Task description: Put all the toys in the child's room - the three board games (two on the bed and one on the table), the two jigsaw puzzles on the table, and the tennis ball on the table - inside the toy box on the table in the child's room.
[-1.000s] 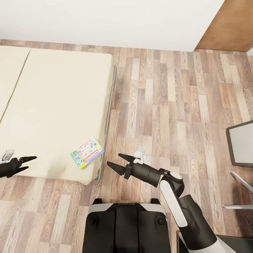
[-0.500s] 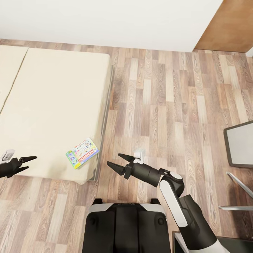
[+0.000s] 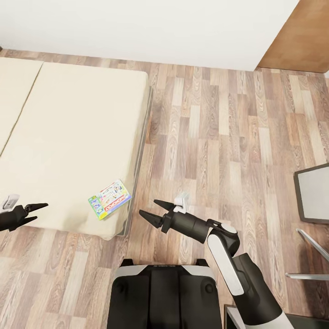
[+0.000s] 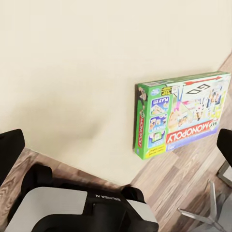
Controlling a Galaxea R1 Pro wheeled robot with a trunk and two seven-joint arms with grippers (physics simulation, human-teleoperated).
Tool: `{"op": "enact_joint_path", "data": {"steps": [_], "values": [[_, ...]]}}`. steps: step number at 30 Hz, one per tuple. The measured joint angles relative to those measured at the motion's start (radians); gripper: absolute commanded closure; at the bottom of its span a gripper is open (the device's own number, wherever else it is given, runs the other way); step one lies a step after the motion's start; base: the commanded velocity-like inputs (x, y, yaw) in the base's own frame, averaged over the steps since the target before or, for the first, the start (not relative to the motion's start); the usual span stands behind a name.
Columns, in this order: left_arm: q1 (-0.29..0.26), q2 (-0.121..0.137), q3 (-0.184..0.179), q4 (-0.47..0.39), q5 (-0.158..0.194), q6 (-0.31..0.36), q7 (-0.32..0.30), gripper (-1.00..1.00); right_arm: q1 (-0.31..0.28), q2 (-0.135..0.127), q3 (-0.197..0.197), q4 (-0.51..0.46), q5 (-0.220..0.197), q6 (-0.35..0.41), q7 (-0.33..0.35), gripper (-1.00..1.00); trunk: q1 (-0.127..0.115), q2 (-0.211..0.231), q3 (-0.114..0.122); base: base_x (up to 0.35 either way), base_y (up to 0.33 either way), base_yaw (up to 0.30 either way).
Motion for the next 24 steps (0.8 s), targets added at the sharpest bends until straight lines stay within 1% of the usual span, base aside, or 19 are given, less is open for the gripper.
{"op": "enact_joint_path", "data": {"steps": [8, 24], "values": [[0.000, 0.000, 0.000, 0.000, 0.000, 0.000, 0.000, -1.00, 0.000, 0.000, 0.001, 0.000, 0.000, 0.000, 0.000, -1.00, 0.000, 0.000, 0.000, 0.089, -0.058, 0.001], [0.000, 0.000, 0.000, 0.000, 0.000, 0.000, 0.000, -1.00, 0.000, 0.000, 0.002, 0.000, 0.000, -0.001, 0.000, -1.00, 0.000, 0.000, 0.000, 0.006, -0.005, 0.000]]}}
